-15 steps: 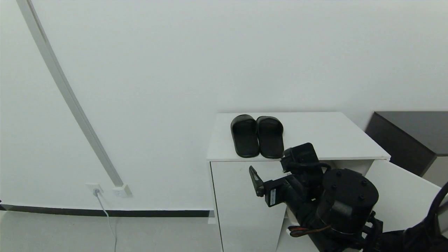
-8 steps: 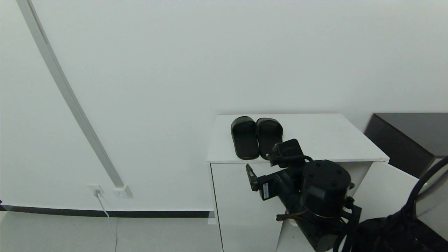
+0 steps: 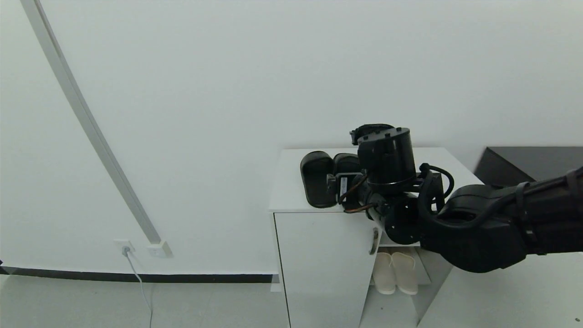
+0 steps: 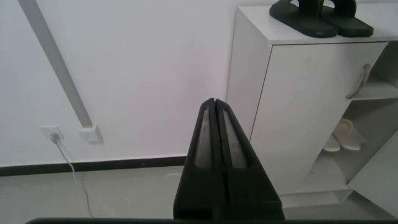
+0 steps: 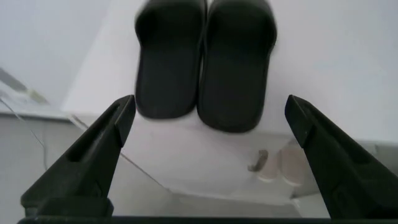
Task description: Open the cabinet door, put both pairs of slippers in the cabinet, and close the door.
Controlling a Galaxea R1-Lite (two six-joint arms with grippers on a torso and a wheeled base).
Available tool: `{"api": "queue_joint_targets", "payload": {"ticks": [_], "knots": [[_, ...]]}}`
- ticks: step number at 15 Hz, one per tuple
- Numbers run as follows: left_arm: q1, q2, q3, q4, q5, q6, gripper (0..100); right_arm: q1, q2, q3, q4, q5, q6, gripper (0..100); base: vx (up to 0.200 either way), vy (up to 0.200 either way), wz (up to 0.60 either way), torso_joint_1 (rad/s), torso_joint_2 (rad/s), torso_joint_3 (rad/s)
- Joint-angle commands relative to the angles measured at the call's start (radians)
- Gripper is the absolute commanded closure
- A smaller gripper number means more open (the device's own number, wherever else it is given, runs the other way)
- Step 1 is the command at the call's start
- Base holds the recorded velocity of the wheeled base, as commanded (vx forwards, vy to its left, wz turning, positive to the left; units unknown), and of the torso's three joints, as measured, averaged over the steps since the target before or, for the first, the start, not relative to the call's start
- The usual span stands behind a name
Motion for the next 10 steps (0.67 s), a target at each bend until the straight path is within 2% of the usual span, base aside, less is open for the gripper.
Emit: {"api": "queue_joint_targets", "payload": {"ticks": [1, 5, 7, 10], "knots": [[0.000, 0.000, 0.000, 0.000, 0.000, -0.001, 100, 0.006, -0.015, -0.028, 0.004, -0.004, 0.001, 0, 0.200, 0.000, 0.00, 0.007, 0.01, 0.002], [0.000, 0.000, 0.000, 0.000, 0.000, 0.000, 100, 0.009, 0.002, 0.015, -0.004, -0.007, 0.013, 0, 0.200, 0.000, 0.00, 0.000, -0.01, 0.001], [0.000, 0.000, 0.000, 0.000, 0.002, -0.006, 100, 0.029, 0.014, 0.064, -0.004, -0.007, 0.065, 0, 0.200, 0.000, 0.00, 0.002, 0.00, 0.002], [0.000, 0.000, 0.000, -0.002, 0.002, -0.006, 100, 0.051, 0.017, 0.138, -0.005, -0.004, 0.099, 0, 0.000, 0.000, 0.00, 0.000, 0.00, 0.000]]}}
